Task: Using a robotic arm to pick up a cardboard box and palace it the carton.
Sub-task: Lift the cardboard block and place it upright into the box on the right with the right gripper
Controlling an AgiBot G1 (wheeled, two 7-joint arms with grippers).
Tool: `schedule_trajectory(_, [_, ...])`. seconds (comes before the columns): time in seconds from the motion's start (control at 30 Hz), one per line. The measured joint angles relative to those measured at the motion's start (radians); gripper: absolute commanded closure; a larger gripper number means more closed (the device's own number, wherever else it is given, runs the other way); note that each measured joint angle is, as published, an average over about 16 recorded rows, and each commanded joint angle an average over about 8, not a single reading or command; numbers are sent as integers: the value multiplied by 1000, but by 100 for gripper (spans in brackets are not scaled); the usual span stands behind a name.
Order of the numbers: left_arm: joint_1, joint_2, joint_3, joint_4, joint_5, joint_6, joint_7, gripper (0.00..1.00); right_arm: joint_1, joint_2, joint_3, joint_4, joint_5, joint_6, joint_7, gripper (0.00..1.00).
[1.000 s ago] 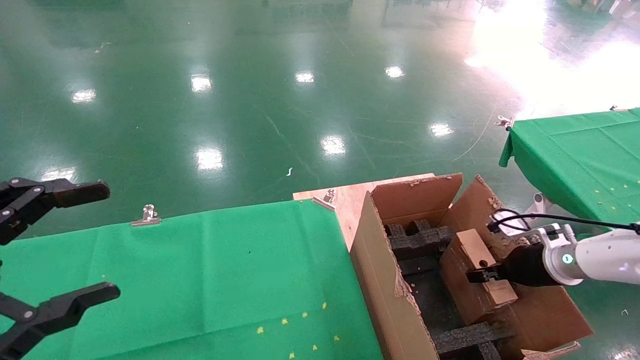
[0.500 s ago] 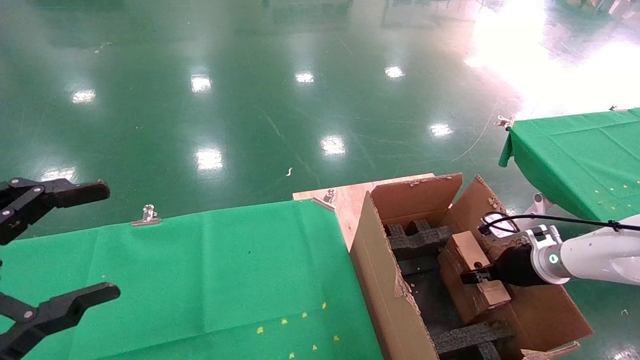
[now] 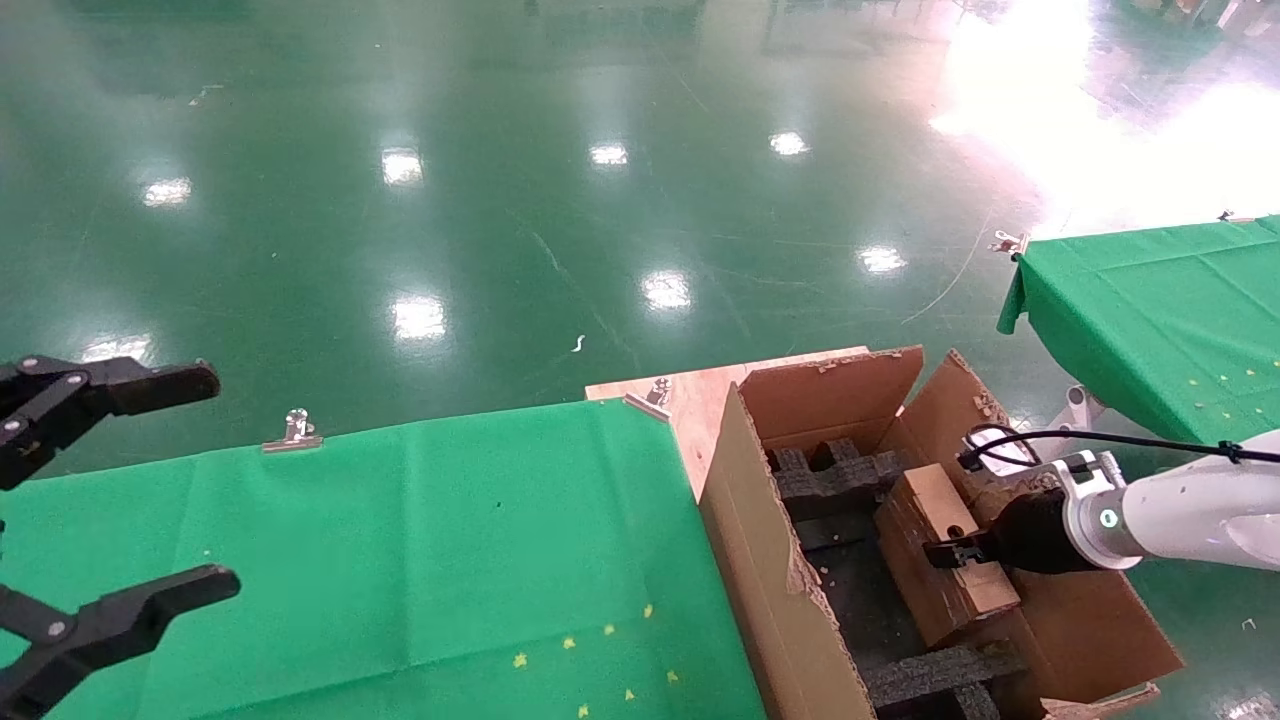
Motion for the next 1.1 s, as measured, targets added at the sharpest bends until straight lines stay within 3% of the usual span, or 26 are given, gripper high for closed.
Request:
schedule_trajectory(0.63, [0, 0, 0, 0, 0, 0, 0, 0, 82, 24, -5, 47, -34, 17, -13, 0])
schedule_trajectory(0.87, [0, 0, 0, 0, 0, 0, 0, 0, 171, 47, 4, 111, -54, 31, -18, 0])
schedule_trajectory(1.1, [0, 0, 0, 0, 0, 0, 0, 0, 292, 89, 36, 251, -56, 29, -41, 0])
